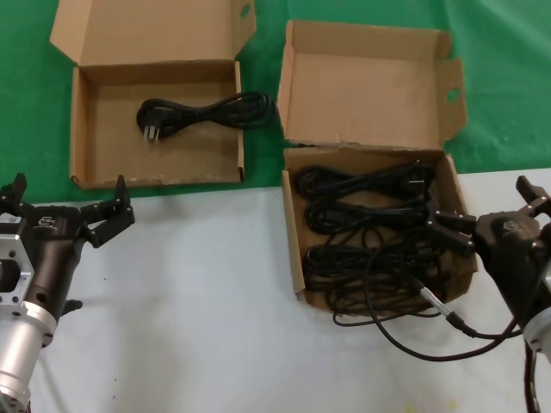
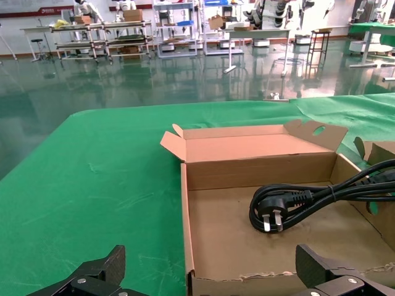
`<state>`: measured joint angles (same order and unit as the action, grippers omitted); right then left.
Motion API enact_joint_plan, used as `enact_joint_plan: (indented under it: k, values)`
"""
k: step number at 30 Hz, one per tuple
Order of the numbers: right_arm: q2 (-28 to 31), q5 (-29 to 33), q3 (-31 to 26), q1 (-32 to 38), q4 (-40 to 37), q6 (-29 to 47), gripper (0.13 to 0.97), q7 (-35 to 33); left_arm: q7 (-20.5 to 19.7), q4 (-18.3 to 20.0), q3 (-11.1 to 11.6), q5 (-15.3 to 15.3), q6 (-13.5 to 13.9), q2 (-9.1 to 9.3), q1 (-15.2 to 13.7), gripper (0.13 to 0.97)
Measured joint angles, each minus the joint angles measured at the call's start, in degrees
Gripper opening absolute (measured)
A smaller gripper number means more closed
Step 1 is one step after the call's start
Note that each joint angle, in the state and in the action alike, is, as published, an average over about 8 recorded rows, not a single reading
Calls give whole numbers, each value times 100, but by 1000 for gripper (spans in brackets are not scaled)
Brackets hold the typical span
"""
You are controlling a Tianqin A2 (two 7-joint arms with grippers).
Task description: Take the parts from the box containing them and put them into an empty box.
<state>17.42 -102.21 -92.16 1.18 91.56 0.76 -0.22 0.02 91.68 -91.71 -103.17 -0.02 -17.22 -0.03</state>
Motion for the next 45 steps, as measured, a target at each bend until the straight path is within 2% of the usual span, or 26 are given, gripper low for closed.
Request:
enact_joint_plan:
  k: [45]
  values:
    - [0, 0, 0, 0, 0, 0, 966, 0, 0, 0, 0, 0, 0, 0, 0, 966]
